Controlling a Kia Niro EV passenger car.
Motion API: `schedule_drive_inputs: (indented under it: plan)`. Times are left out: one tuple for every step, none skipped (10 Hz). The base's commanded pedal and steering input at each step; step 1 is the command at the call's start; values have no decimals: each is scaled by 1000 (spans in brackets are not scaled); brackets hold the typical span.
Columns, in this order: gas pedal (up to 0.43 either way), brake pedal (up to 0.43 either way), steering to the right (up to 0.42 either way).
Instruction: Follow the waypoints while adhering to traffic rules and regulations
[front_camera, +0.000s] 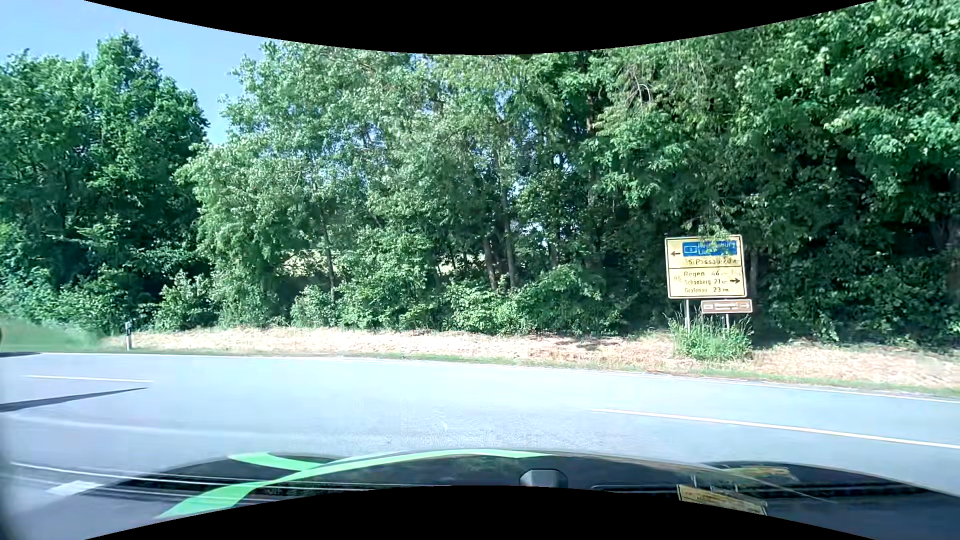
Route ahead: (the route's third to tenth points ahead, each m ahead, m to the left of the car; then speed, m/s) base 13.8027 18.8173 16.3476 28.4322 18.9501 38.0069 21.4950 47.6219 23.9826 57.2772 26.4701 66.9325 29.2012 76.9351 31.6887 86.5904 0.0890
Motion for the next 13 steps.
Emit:
schedule_drive_inputs:
  plan:
    - [197,0,-154]
    - [260,0,-164]
    - [280,0,-175]
    - [311,0,-191]
    - [350,0,-205]
    - [370,0,-229]
    - [390,0,-252]
    - [409,0,-283]
    - [409,0,-304]
    - [409,0,-320]
    - [409,0,-325]
    - [409,0,-331]
    - [409,0,-338]
